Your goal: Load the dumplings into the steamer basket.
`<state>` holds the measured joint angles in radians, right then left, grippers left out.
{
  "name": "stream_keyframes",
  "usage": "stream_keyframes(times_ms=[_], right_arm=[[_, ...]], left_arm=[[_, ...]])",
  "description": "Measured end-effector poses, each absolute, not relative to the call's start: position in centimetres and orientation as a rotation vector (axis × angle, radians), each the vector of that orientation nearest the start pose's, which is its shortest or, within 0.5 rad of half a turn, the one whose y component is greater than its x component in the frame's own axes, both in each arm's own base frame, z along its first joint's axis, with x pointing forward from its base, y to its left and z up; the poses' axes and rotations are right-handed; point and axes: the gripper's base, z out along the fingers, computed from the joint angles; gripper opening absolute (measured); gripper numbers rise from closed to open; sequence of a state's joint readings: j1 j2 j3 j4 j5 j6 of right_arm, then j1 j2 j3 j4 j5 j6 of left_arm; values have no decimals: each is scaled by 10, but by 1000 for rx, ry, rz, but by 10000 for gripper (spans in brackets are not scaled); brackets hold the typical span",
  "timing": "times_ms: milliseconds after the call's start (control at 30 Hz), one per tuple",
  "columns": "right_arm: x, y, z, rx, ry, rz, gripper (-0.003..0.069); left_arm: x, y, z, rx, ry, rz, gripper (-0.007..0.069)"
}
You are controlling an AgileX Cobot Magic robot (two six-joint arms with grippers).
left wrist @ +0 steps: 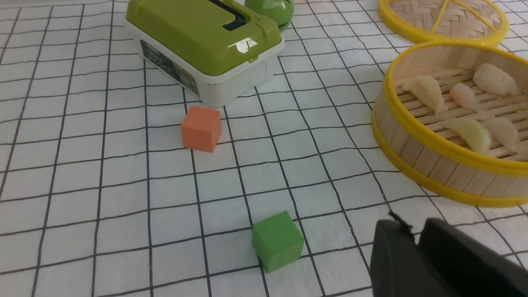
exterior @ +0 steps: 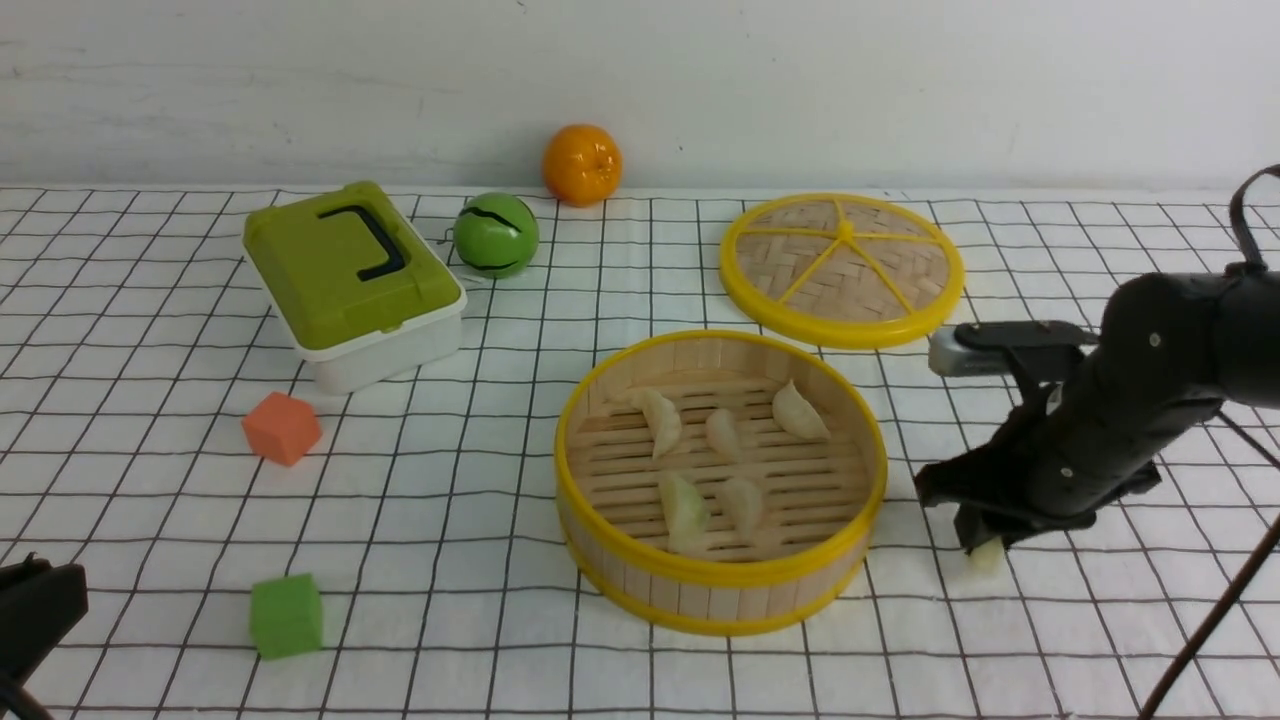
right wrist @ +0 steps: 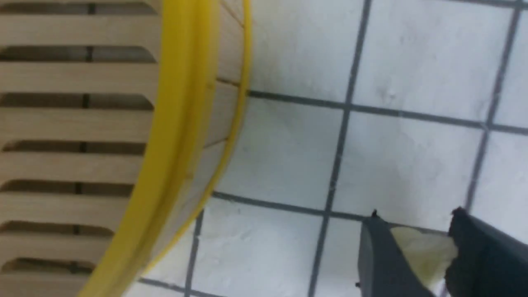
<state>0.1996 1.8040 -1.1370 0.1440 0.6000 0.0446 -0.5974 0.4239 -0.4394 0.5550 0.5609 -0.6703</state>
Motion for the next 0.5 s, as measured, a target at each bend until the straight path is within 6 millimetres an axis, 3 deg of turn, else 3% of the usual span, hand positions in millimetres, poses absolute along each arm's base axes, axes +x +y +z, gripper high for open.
stream_keyframes(times_ms=[67, 167, 267, 300, 400, 433, 500], right_arm=[[348, 77, 199, -90, 2723, 200, 209], [340, 76, 236, -98, 2630, 215, 208], [338, 89, 267, -126, 2538, 275, 206], [337, 92, 269, -139, 2533, 281, 206], [337, 121, 291, -253, 2457, 345, 206], [338, 144, 297, -330, 2427, 384, 206], [343, 155, 297, -365, 2417, 395, 206]], left_arm=[[86, -28, 289, 213, 1938, -242, 90], [86, -28, 289, 213, 1938, -242, 90], [86, -28, 289, 213, 1938, -242, 90], [86, -28, 289, 213, 1938, -242, 90], [86, -27, 289, 214, 1938, -241, 90], [86, -27, 289, 214, 1937, -240, 92], [86, -27, 289, 215, 1937, -239, 93]])
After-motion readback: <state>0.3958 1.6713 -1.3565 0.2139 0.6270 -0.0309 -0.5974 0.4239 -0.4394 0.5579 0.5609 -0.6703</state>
